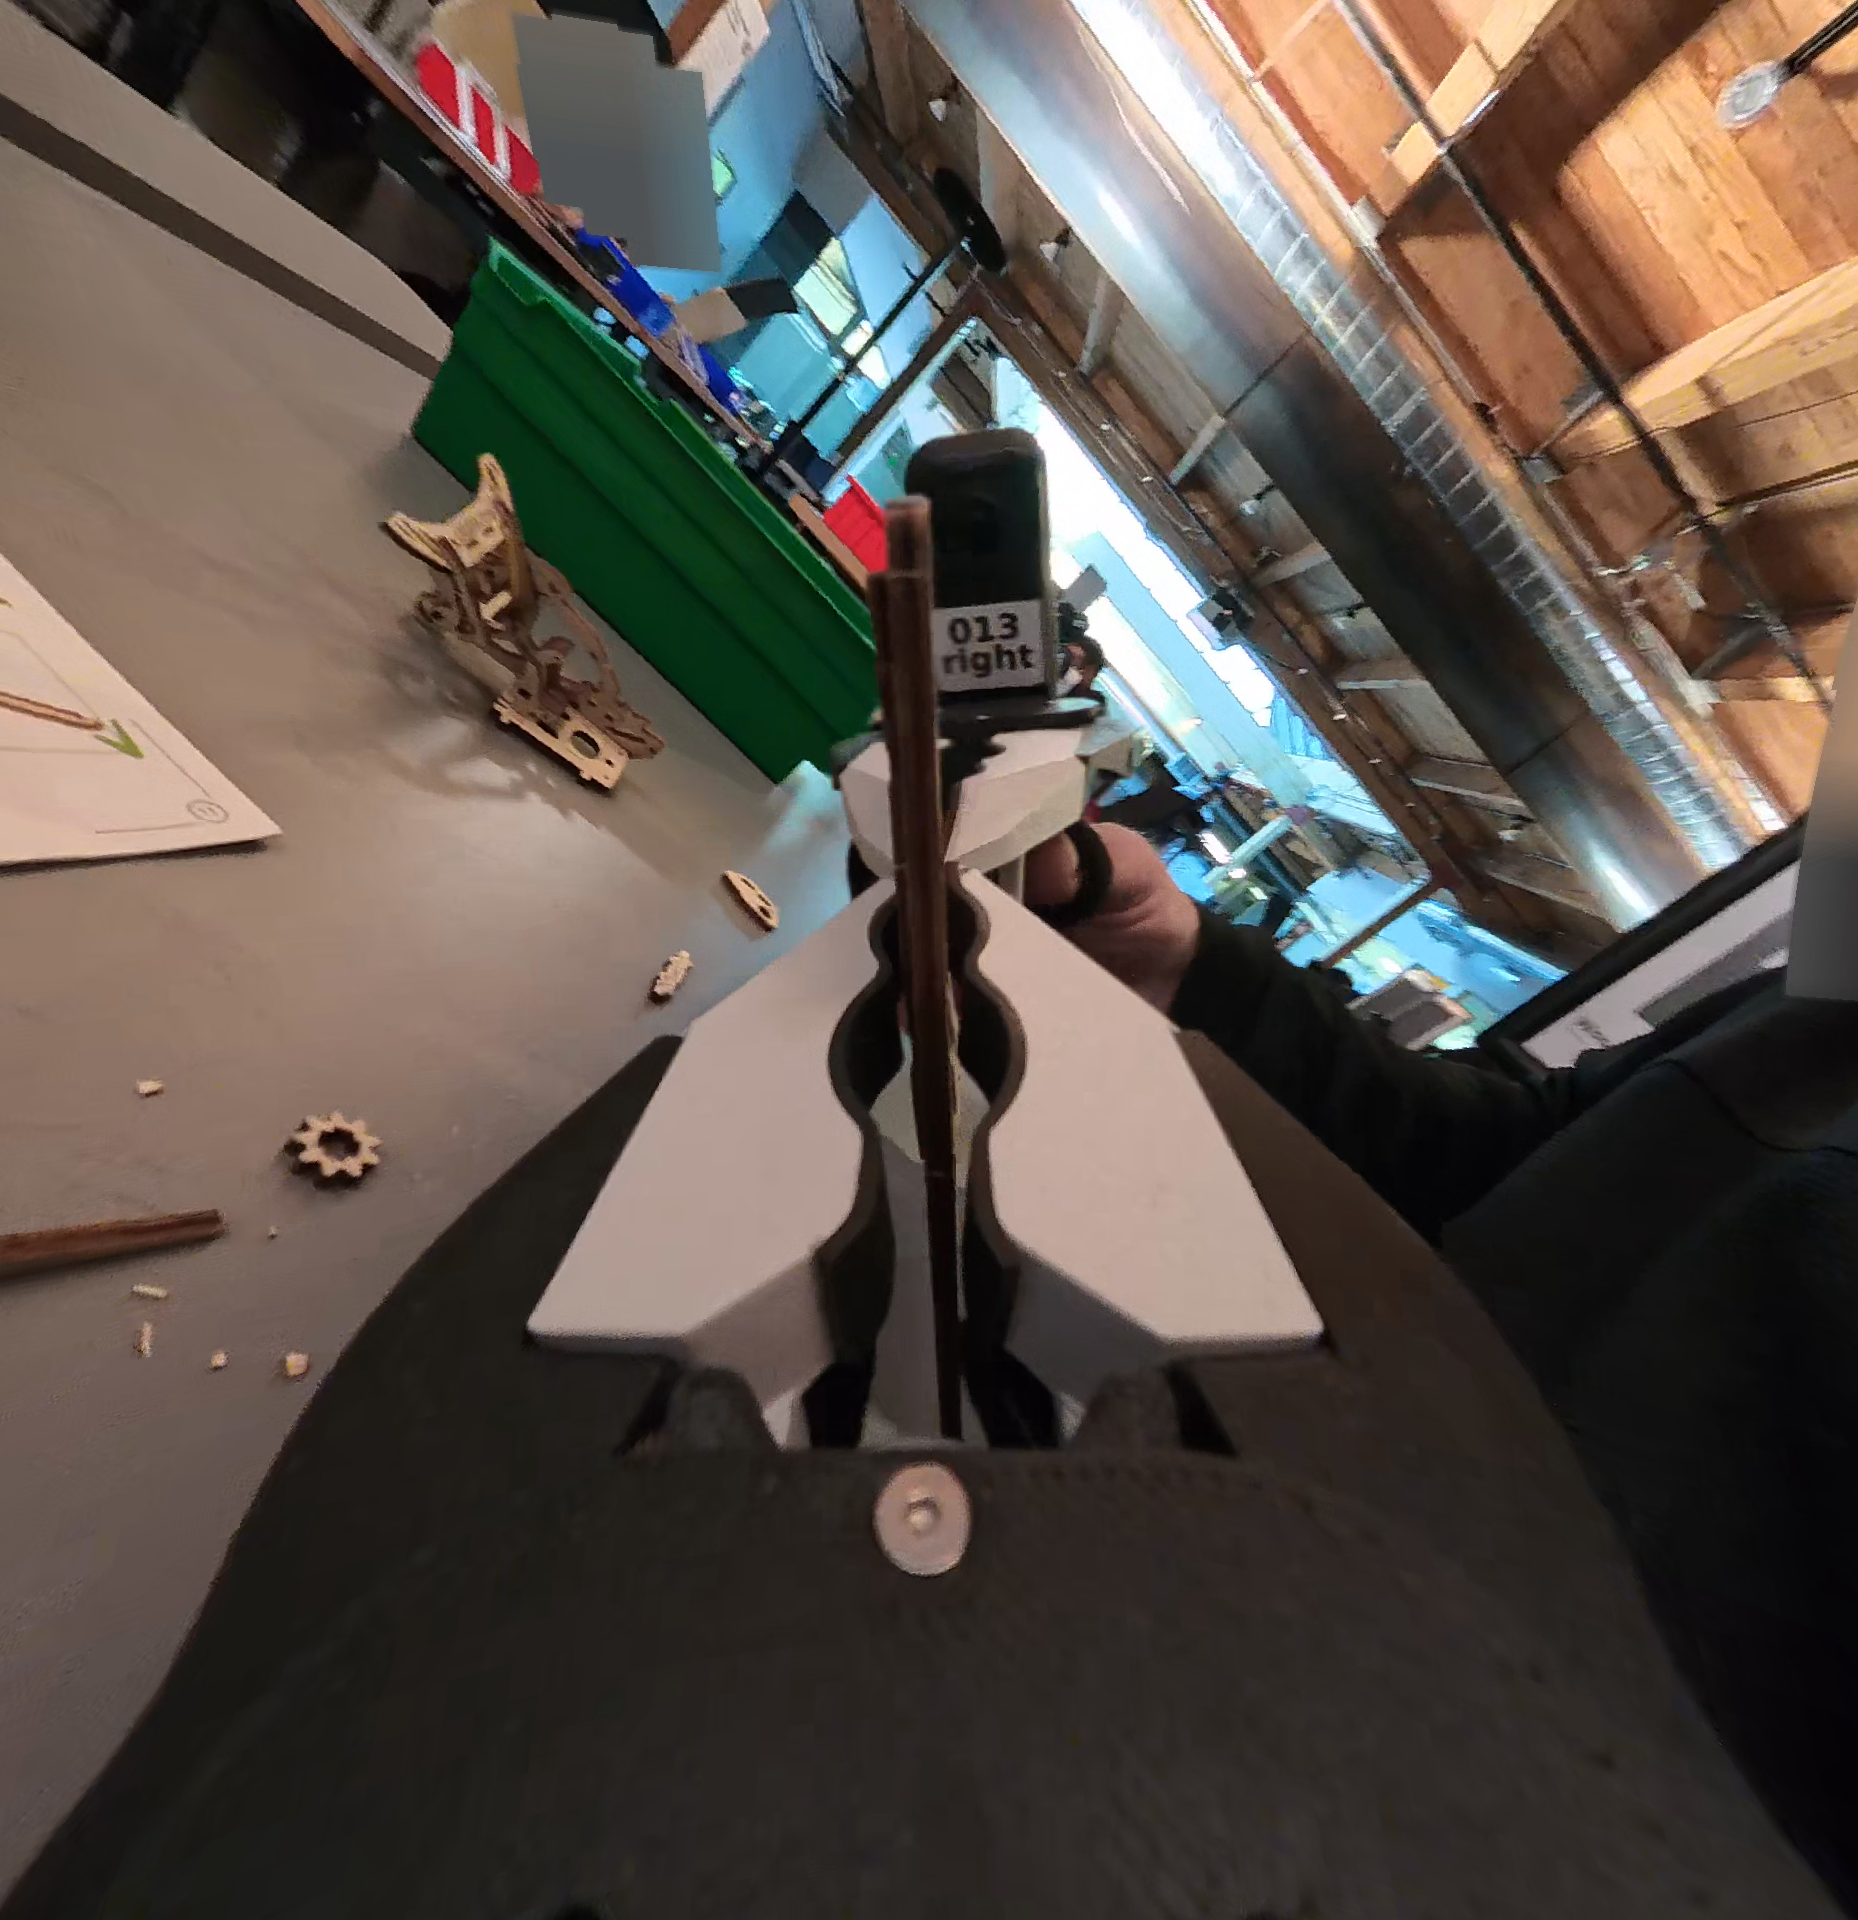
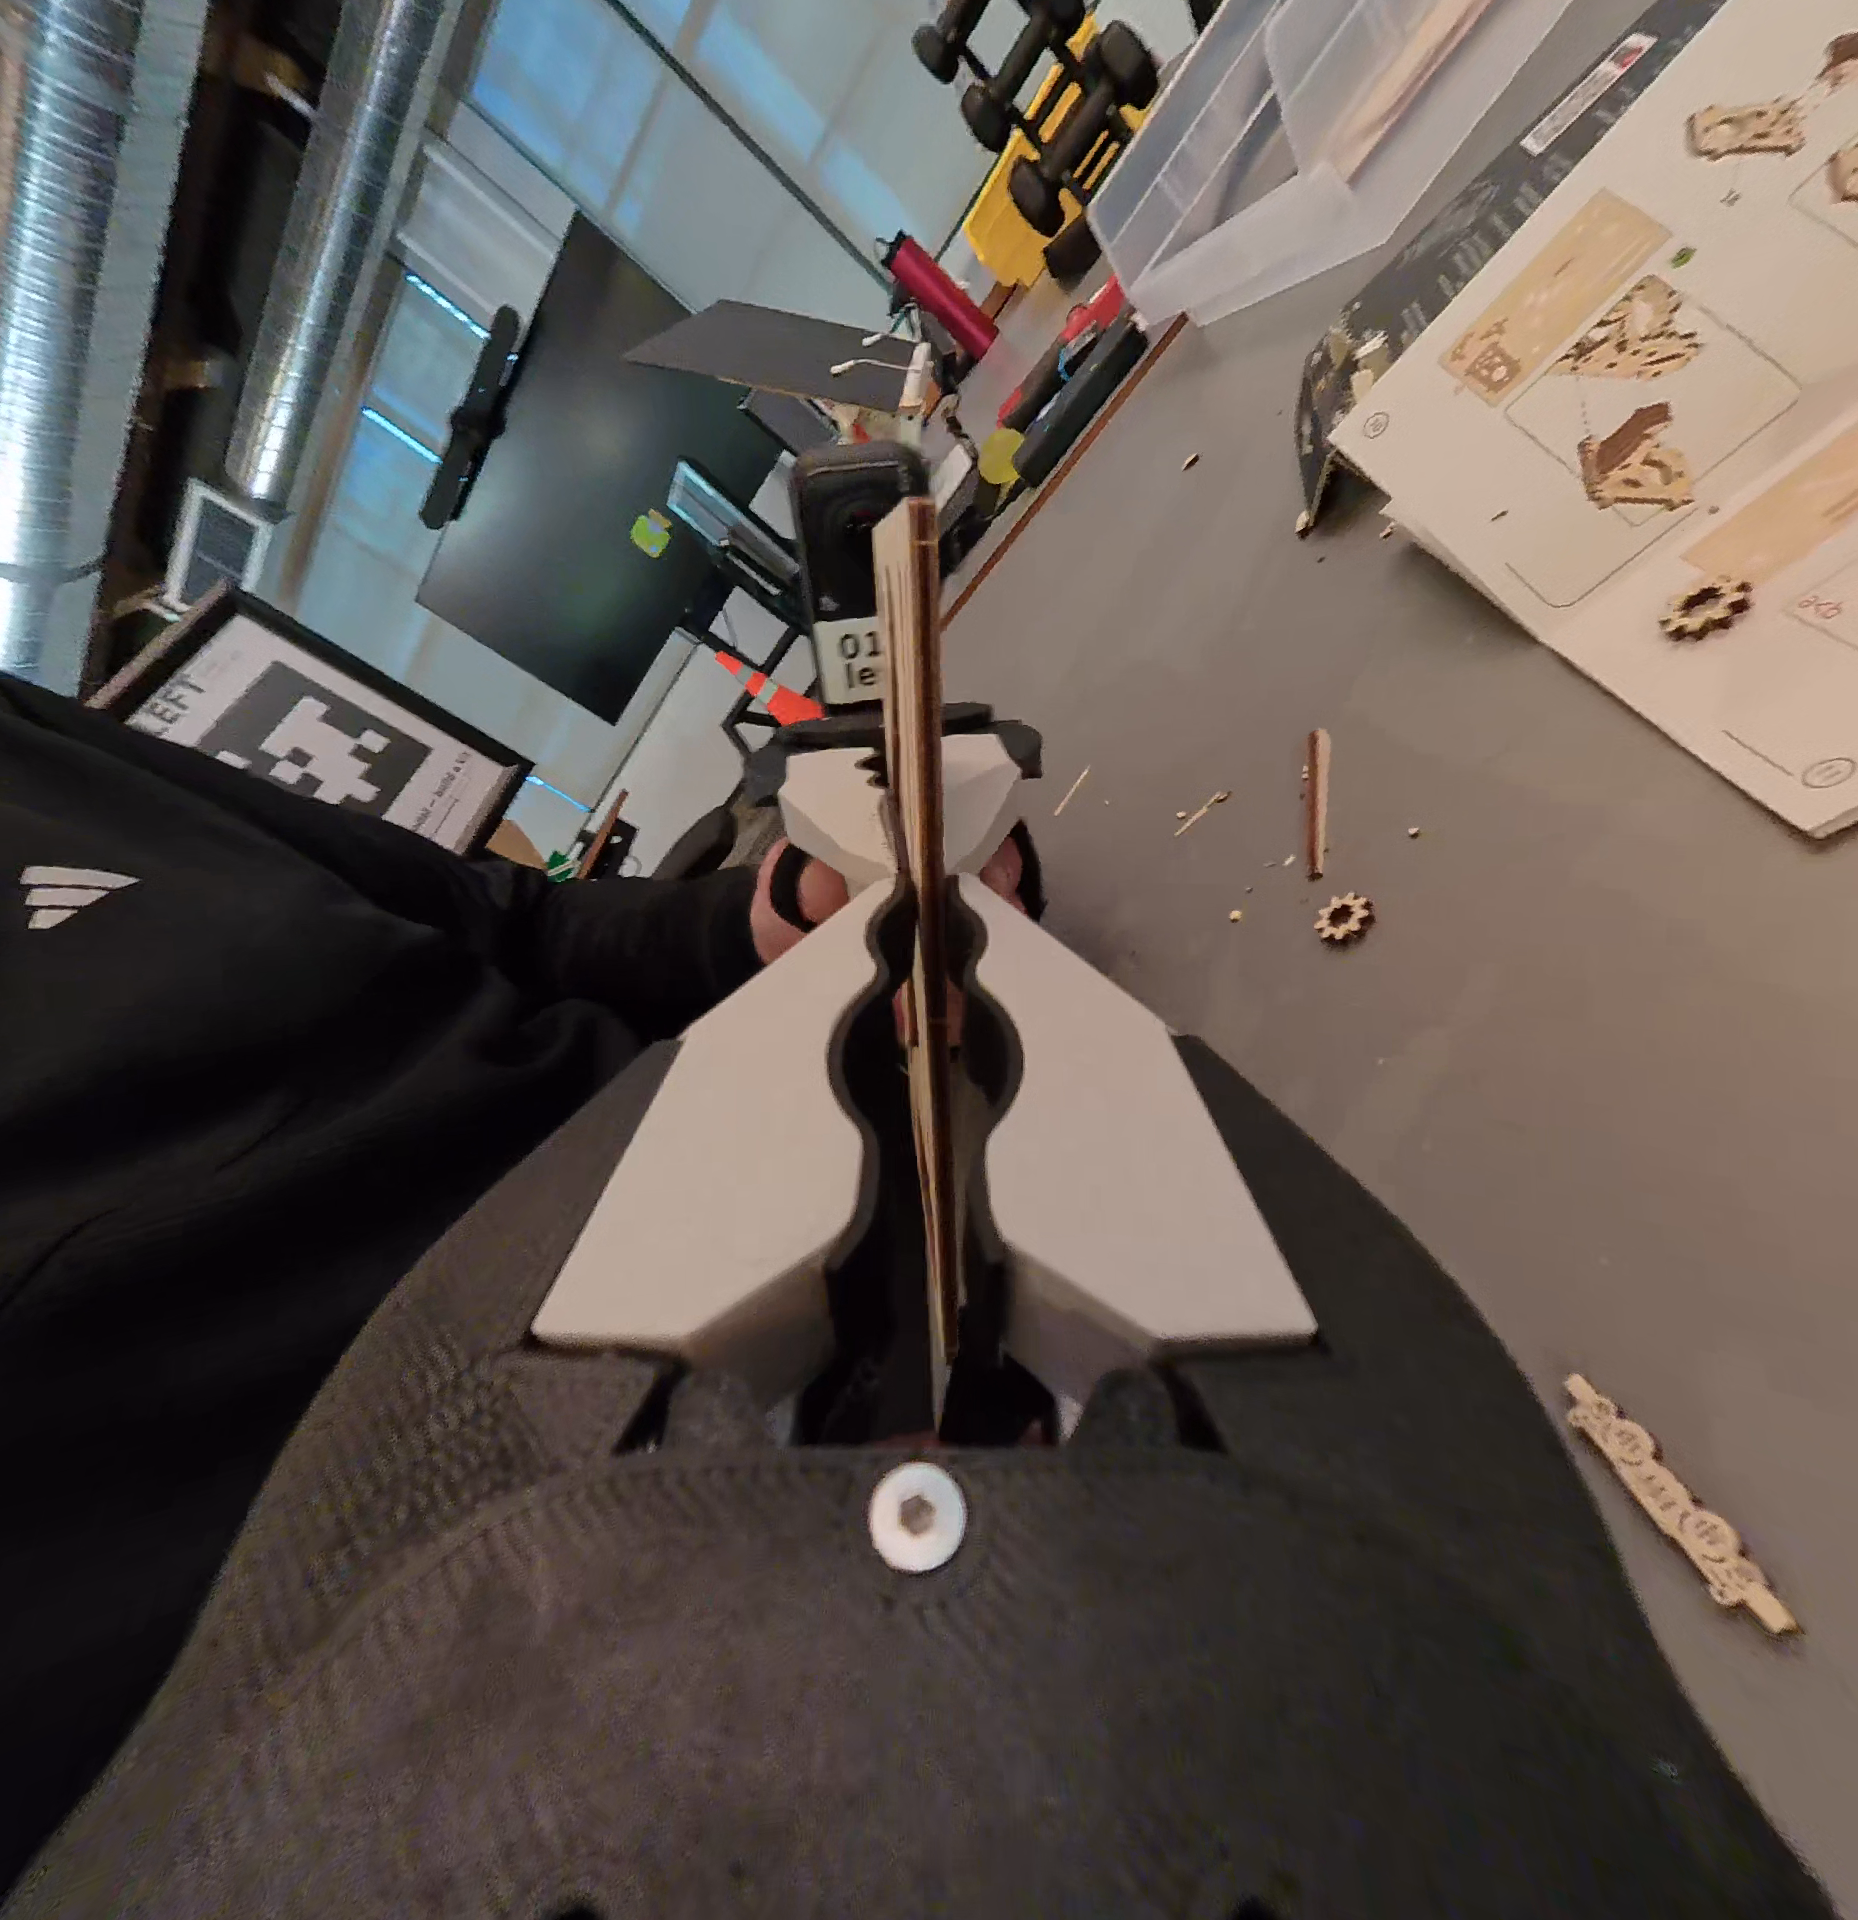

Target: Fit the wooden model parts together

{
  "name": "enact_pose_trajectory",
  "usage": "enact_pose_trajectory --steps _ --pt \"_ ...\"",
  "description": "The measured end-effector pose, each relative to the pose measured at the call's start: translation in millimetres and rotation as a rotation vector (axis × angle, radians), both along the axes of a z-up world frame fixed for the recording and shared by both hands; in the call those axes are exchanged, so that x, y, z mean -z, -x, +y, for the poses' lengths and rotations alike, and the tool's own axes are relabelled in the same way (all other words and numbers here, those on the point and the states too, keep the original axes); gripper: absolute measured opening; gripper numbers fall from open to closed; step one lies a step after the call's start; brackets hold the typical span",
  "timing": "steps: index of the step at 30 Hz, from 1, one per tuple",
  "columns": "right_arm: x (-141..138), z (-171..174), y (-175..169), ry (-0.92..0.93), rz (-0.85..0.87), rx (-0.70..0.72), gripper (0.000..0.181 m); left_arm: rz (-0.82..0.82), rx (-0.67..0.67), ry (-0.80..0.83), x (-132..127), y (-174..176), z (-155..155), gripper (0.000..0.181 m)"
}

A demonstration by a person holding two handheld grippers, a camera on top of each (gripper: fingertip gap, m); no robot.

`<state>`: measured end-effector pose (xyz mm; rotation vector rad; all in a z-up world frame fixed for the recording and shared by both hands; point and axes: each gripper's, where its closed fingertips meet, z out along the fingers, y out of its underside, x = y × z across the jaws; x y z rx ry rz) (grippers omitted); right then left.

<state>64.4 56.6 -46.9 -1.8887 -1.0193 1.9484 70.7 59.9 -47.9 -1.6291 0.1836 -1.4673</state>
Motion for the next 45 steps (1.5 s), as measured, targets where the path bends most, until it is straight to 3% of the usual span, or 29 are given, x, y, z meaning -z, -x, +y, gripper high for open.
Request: enact_pose_trajectory --steps 4,10,16,21,24,35,40,45 --pt "8 9 -1 -0.052 -0.067 0.067 0.006 0.129 -0.081 -0.008 9 -1 7 0.002" --pt "17 22 2 -0.190 -0.192 0.168 0.011 0.194 -0.186 -0.007 13 6 16 0.002" --pt "11 27 8 -0.319 -0.216 0.224 0.015 0.145 -0.173 -0.048 2 10 17 0.002" --pt "0 21 7 -0.128 -0.065 0.163 0.008 0.021 -0.136 -0.034 -6 13 12 0.002" --pt "-2 19 7 -0.091 -0.044 0.147 0.007 0.048 -0.134 -0.027 -3 11 12 0.002" --pt "21 32 8 -0.351 -0.299 0.260 0.011 0.268 -0.248 -0.045 11 12 22 0.002" --pt "22 36 11 -0.498 -0.398 0.308 0.014 0.218 -0.249 -0.041 6 16 22 0.002" --pt "11 36 15 -0.514 -0.337 0.318 0.014 0.074 -0.202 -0.003 -2 17 20 0.002"
